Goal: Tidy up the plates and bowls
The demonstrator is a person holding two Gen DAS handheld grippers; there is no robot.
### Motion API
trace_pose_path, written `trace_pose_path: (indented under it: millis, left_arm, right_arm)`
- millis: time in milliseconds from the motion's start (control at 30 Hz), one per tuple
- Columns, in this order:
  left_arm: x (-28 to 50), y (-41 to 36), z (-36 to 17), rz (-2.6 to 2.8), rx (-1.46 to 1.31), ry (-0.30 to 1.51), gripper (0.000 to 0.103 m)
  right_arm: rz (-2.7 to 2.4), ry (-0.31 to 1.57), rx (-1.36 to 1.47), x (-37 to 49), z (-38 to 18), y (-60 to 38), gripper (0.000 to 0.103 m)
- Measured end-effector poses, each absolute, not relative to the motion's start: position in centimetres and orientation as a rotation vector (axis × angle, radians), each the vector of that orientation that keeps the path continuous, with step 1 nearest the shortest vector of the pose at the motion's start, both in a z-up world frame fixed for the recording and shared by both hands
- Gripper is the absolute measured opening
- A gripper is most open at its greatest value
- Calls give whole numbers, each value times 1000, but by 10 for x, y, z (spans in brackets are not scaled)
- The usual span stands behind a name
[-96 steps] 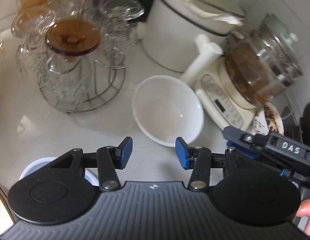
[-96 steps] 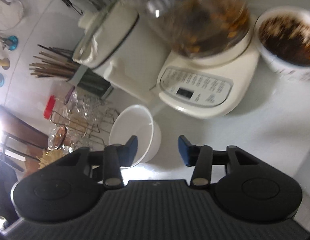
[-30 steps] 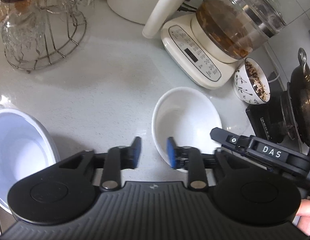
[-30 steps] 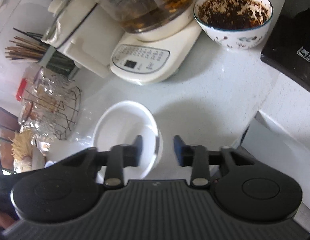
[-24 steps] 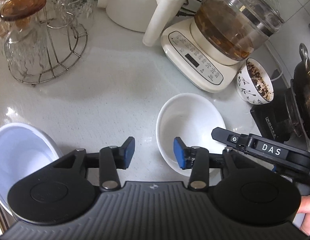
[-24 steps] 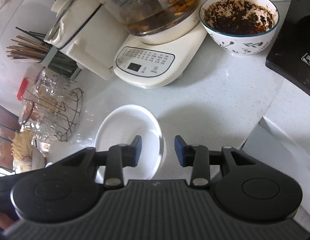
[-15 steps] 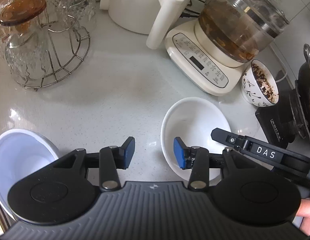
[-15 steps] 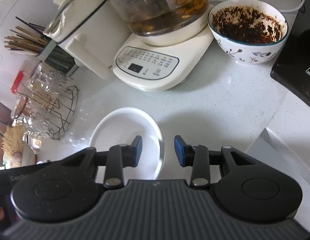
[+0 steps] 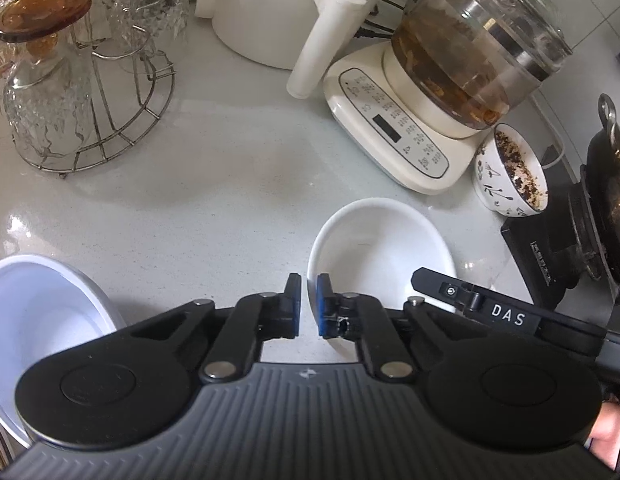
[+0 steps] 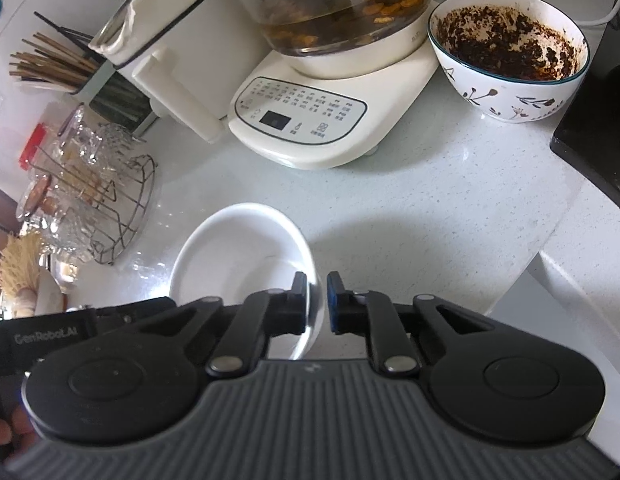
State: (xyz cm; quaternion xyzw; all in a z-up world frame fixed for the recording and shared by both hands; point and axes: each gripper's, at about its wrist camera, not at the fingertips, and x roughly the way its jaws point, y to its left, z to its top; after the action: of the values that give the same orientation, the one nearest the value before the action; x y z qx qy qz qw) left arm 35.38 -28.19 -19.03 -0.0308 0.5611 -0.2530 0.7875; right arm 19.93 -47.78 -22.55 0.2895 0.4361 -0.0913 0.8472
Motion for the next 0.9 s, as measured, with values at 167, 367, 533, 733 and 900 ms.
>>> trace_pose_path:
  millis: [167, 367, 533, 733, 900]
  left_arm:
    - [350, -283, -185, -556, -49, 1217, 8]
    - [346, -277, -173, -567, -76, 1212, 8]
    - [344, -270, -152, -580, -103, 1195, 8]
    - [340, -262, -124, -576, -101, 1165, 8]
    - [337, -252, -103, -570, -111, 1149, 8]
  right_arm:
    - [-191, 905, 625, 196, -220, -479, 12]
    - [-190, 890, 647, 188, -210, -479, 12]
    - [-189, 835, 643, 180, -188, -475, 12]
    - [-165, 788, 627, 178, -156, -466, 12]
    - [-144, 769, 632, 177, -138, -460, 12]
